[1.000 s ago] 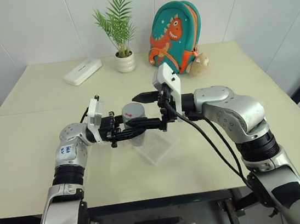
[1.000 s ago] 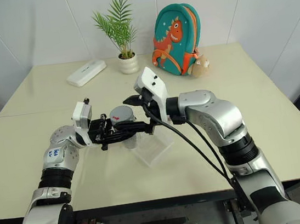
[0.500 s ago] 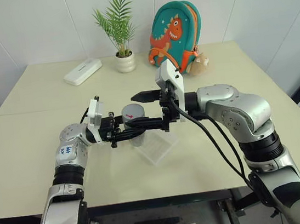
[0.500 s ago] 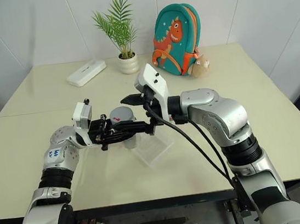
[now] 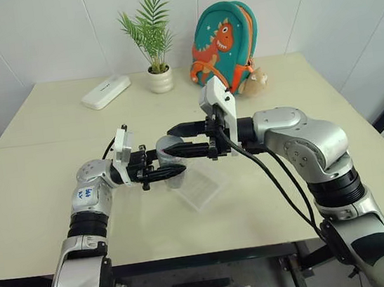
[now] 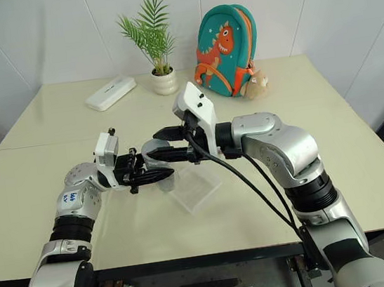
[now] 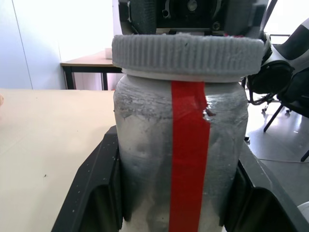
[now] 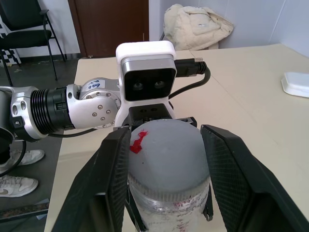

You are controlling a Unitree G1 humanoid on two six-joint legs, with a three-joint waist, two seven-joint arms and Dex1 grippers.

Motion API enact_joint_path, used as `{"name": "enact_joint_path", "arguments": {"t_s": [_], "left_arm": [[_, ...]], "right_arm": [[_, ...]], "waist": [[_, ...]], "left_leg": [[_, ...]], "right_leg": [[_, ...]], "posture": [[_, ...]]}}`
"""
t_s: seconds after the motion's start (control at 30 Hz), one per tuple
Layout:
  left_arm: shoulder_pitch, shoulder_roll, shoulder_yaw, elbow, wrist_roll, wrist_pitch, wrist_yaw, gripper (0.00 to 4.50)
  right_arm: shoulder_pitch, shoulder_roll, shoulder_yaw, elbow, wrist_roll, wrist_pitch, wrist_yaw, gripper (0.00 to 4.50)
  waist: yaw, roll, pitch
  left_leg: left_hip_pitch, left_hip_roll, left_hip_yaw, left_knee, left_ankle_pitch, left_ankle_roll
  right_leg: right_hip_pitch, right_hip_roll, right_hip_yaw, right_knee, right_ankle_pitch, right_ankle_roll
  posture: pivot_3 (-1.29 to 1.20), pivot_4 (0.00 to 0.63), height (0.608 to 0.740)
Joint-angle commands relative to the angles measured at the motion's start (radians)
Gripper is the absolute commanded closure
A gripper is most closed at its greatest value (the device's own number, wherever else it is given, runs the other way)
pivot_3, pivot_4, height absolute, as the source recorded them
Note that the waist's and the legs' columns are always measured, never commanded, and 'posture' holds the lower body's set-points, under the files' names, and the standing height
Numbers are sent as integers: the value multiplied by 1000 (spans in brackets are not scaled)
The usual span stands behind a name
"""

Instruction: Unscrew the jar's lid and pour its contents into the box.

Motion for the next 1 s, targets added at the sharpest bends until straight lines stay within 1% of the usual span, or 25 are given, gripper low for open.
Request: {"name": "enact_joint_path", "arguments": {"t_s": [0.03,0.47,0.57,0.63,0.67,1.0], "left_arm": [[-29,-1,17,-26,-17,-12,-12,2493],[-34,0,14,-28,-14,-21,-14,2493],[-33,0,14,-31,-15,-22,-13,2493],[-31,-1,13,-33,-15,-22,-13,2493],[-31,-1,13,-35,-15,-22,-13,2493],[-29,-4,14,-37,-16,-29,-15,2493]], "right_arm": [[-8,-3,12,-13,-8,-12,10,2130],[-23,5,3,-17,5,-9,16,2130],[-25,6,2,-17,1,-15,14,1517],[-28,9,-2,-18,2,-17,12,799],[-30,11,-4,-19,4,-16,11,524],[-37,11,3,9,-15,-28,4,524]], "waist": [[0,0,0],[0,0,0],[0,0,0],[0,0,0],[0,0,0],[0,0,0]], "left_leg": [[0,0,0,0,0,0],[0,0,0,0,0,0],[0,0,0,0,0,0],[0,0,0,0,0,0],[0,0,0,0,0,0],[0,0,0,0,0,0]], "right_leg": [[0,0,0,0,0,0],[0,0,0,0,0,0],[0,0,0,0,0,0],[0,0,0,0,0,0],[0,0,0,0,0,0],[0,0,0,0,0,0]], "posture": [[0,150,740],[0,150,740],[0,150,740],[0,150,740],[0,150,740],[0,150,740]]}}
